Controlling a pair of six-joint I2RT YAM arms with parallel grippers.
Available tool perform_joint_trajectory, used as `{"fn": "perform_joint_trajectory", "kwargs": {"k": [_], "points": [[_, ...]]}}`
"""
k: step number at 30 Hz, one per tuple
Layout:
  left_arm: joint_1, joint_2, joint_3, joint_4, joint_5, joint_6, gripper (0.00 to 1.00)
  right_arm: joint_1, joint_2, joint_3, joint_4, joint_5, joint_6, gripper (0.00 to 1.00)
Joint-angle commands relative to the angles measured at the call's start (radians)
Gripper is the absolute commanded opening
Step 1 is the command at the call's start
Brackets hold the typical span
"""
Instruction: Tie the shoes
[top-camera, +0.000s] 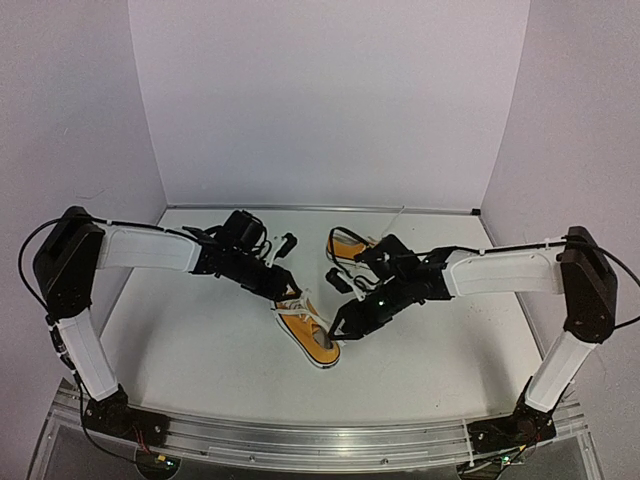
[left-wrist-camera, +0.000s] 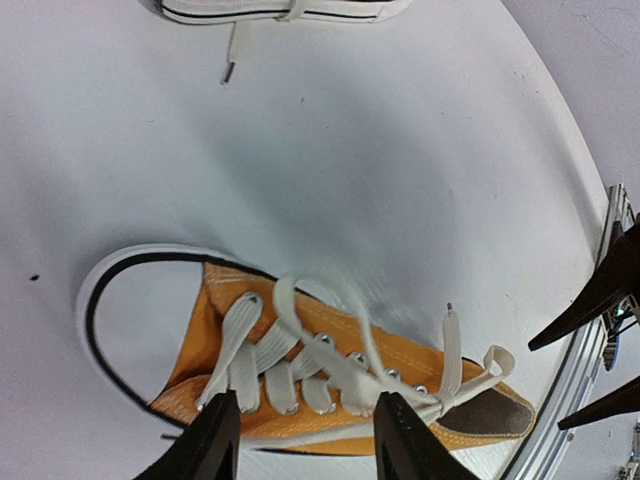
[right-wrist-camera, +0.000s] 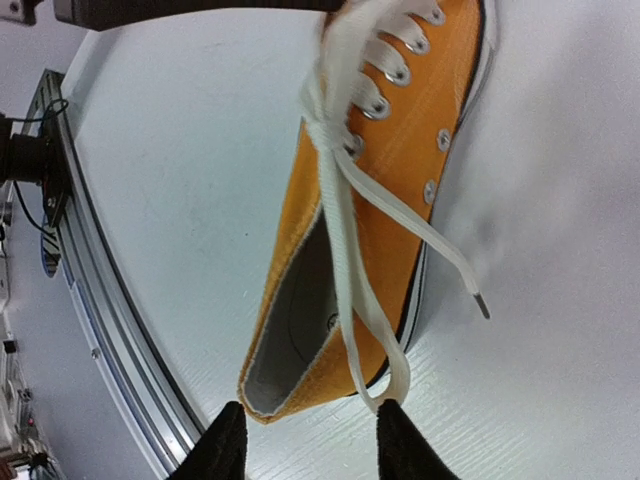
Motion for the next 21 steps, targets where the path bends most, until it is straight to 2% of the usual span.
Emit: {"fn": "perform_joint_trajectory", "kwargs": {"k": [1,11,15,17,19,21], "points": [[0.018,-0.153,-0.081,0.036,-0.074,-0.033,0.57,-0.013,-0.042,0.029,0.004,-0.012,0.002,0.53],[0.036,-0.257,-0.246,0.103,-0.072,-0.11,0.78,0.003,-0.102,-0.109,0.06,-0.072,0.006,0.59],[0.041,-0.267,-0.257,0.11,-0.069,-0.125,0.81,0.031,-0.072,-0.133,0.088,-0.057,0.014,0.57],[0.049,-0.272,-0.259,0.111,-0.07,-0.134,0.85,0.044,-0.051,-0.132,0.098,-0.045,0.016,0.56],[0.058,-0.275,-0.258,0.107,-0.074,-0.141,0.93,0.049,-0.038,-0.129,0.111,-0.039,0.022,0.55],[0.062,-0.269,-0.256,0.1,-0.069,-0.143,0.96,0.051,-0.024,-0.123,0.127,-0.039,0.024,0.54]]}}
